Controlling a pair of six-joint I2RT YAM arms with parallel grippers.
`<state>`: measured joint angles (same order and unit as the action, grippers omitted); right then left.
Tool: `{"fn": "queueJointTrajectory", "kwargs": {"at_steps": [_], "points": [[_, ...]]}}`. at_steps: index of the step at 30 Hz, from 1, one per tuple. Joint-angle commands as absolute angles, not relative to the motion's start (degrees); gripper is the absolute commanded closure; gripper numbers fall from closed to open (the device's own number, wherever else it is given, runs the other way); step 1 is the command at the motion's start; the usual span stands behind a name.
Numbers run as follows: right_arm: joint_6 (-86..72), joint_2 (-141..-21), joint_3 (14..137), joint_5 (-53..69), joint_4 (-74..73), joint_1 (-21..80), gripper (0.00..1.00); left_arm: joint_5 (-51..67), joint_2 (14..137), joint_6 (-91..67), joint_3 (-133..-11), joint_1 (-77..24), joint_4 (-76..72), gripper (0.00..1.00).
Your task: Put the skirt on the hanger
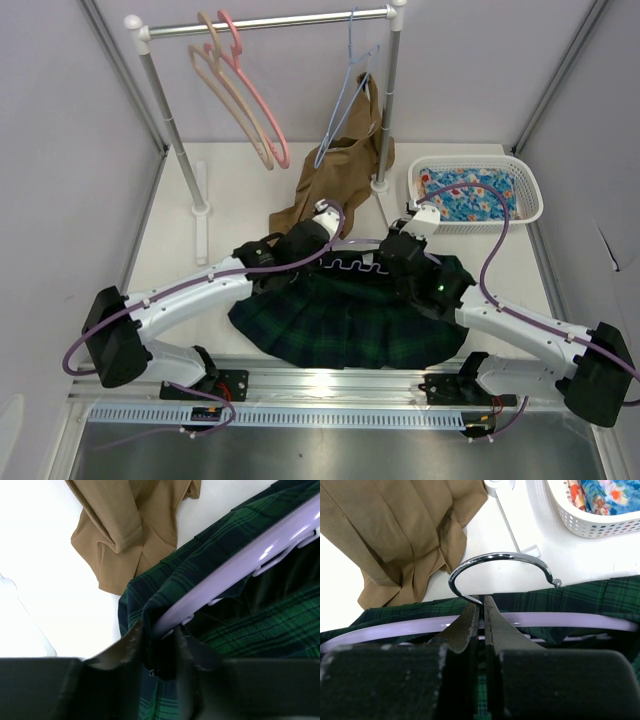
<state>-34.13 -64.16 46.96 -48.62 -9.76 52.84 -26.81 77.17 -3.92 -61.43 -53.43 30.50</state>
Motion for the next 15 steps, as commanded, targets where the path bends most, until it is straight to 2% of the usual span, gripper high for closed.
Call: {"fn": "queueJointTrajectory", "kwargs": {"at_steps": [1,2,3,6,13,15], "points": [[-36.3,-61.9,49.7,-48.4,-8.1,52.6,1.00,-25.8,77.8,-4.5,-60.8,-54.4,26.4,0.77],[-36.2,-61.8,49.7,-48.3,-8.3,52.6,1.00,-25.8,77.8,-4.5,-60.6,-54.5,26.1,0.80],[-36.2,-61.6,49.7,-48.3,-8.3,52.5,1.00,-25.7,77.8,-4.5,-60.6,-54.5,25.6,0.89],[-36.1,-60.9,49.8,-48.0,-9.0,52.2,1.00,-25.5,77.3,-4.2,-60.8,-54.6,25.0,1.00],[-35.8,-59.2,52.6,-46.8,-13.1,51.1,1.00,-28.2,72.8,-3.9,-62.0,-54.6,25.6,1.00],[-35.5,-58.7,54.5,-46.4,-15.4,50.5,0.97,-29.1,72.0,-3.1,-62.4,-54.6,26.0,1.00]]}}
